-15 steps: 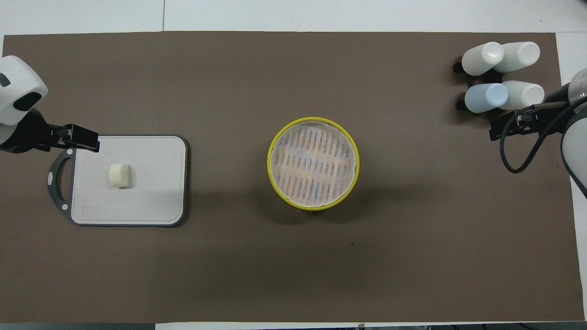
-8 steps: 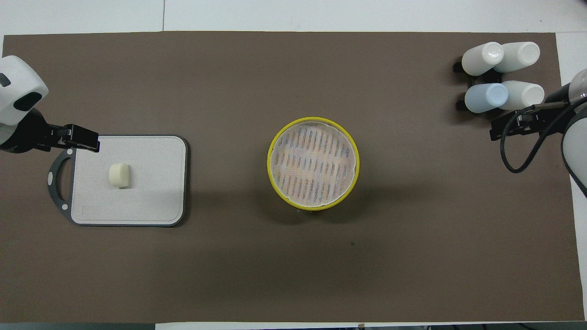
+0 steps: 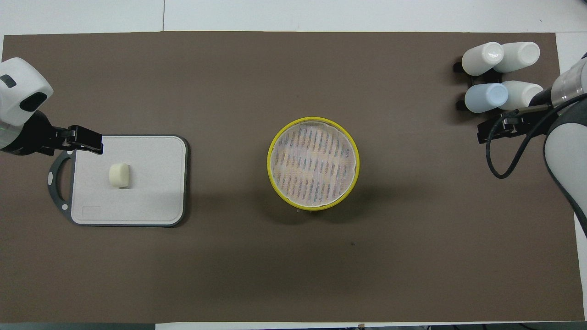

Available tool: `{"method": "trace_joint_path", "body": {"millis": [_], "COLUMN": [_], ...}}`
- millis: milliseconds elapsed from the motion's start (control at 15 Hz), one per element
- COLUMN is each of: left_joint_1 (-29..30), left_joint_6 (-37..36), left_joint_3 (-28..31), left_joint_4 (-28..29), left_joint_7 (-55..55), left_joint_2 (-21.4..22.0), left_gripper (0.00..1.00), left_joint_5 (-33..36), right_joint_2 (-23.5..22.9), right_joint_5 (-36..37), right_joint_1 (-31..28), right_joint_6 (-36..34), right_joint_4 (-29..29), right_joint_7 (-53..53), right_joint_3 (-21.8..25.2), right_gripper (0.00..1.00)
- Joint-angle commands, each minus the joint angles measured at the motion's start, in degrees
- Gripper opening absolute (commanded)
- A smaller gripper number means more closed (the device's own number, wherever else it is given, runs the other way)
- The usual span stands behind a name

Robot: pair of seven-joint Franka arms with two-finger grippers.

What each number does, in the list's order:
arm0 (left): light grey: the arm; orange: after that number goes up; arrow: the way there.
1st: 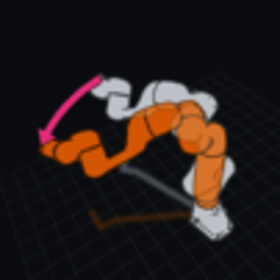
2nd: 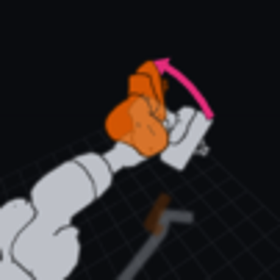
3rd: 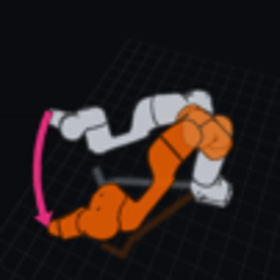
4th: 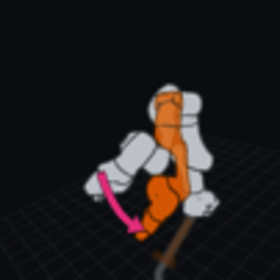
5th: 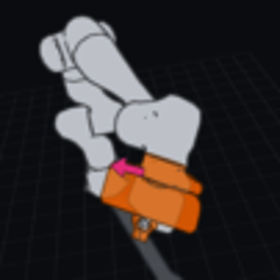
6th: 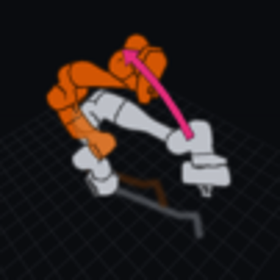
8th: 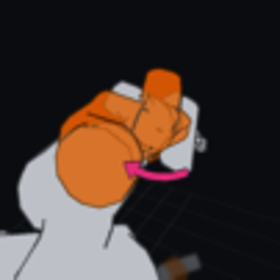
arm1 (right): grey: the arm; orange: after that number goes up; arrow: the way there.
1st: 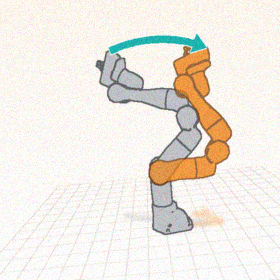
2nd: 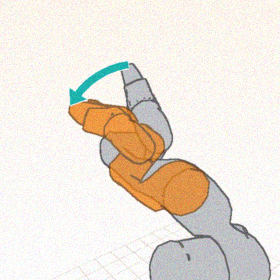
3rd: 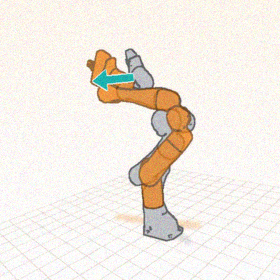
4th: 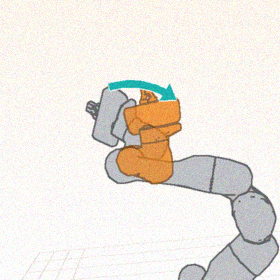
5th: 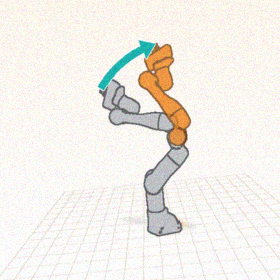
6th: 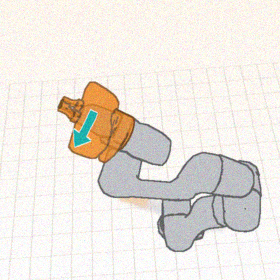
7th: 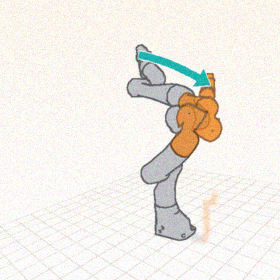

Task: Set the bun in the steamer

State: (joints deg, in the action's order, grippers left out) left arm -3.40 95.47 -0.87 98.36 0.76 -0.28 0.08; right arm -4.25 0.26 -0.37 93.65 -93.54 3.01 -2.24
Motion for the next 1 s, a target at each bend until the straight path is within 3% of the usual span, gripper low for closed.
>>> {"method": "trace_joint_path", "body": {"millis": [0,333,600,933], "left_joint_1": [0.0,0.9,1.9,4.4], "left_joint_6": [2.6,8.2,17.5,21.5], "left_joint_3": [0.5,0.7,0.8,0.8], "left_joint_4": [2.4,8.6,16.3,20.9], "left_joint_7": [0.7,1.4,1.3,0.7], "left_joint_2": [0.1,0.2,1.0,0.8], "left_gripper": [1.0,1.0,1.0,1.0], "left_joint_5": [-0.7,-0.7,-0.7,-0.7], "right_joint_2": [0.9,-4.7,-10.2,-22.2], "right_joint_5": [-0.6,-0.4,-0.4,-0.2], "right_joint_1": [4.6,18.4,25.0,31.9], "right_joint_6": [4.5,8.6,8.7,7.2], "right_joint_4": [-2.3,1.6,5.7,19.8], "right_joint_7": [-4.7,-23.6,-32.7,-44.0], "right_joint_3": [-0.1,0.0,0.0,0.1], "right_gripper": [1.0,1.0,1.0,1.0]}}
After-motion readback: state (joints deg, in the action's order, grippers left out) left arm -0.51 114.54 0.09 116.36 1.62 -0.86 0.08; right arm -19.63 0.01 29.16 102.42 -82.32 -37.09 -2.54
